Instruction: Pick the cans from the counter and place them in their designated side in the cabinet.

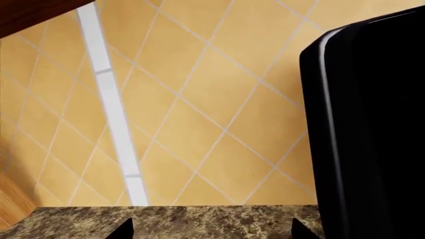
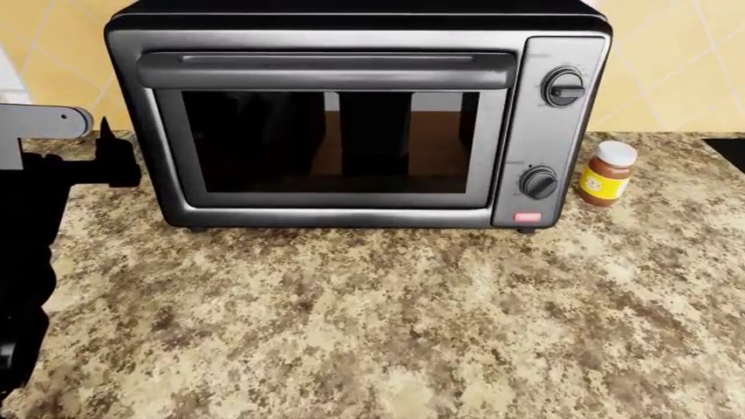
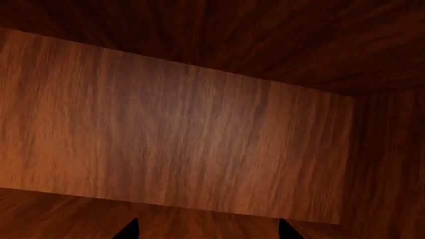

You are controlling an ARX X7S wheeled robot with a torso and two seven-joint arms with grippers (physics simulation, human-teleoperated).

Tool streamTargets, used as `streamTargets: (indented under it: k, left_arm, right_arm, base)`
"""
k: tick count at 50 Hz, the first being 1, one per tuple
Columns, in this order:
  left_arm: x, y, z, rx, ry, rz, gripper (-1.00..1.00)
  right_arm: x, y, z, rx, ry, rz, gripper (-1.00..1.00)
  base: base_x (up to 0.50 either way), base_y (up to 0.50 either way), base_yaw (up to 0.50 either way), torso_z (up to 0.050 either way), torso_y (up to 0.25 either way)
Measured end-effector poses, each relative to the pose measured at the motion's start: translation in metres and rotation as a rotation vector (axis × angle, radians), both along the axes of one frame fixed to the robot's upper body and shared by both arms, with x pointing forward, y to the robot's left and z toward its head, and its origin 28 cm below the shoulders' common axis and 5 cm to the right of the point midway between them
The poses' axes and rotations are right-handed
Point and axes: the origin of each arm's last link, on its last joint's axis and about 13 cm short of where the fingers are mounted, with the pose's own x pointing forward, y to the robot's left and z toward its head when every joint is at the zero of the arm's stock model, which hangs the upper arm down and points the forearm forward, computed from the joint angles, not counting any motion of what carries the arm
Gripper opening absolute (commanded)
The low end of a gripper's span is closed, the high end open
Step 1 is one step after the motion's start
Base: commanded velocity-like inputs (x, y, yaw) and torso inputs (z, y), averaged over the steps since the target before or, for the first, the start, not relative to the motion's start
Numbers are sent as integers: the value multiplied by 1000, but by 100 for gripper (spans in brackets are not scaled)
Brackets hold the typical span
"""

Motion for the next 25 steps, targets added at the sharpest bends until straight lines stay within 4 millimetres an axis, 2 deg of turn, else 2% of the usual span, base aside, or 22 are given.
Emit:
streamTargets:
  k: [6,25]
  left_arm:
    - [-1,0,1,0,-2,1,100]
    - [-2,-1,4,4,-5,-5,100]
  right_arm:
    - [0,0,0,0,0,0,100]
    - [15,-1,-17,37,124,-10,100]
  base:
    - [0,0,0,0,0]
    - [0,0,0,0,0]
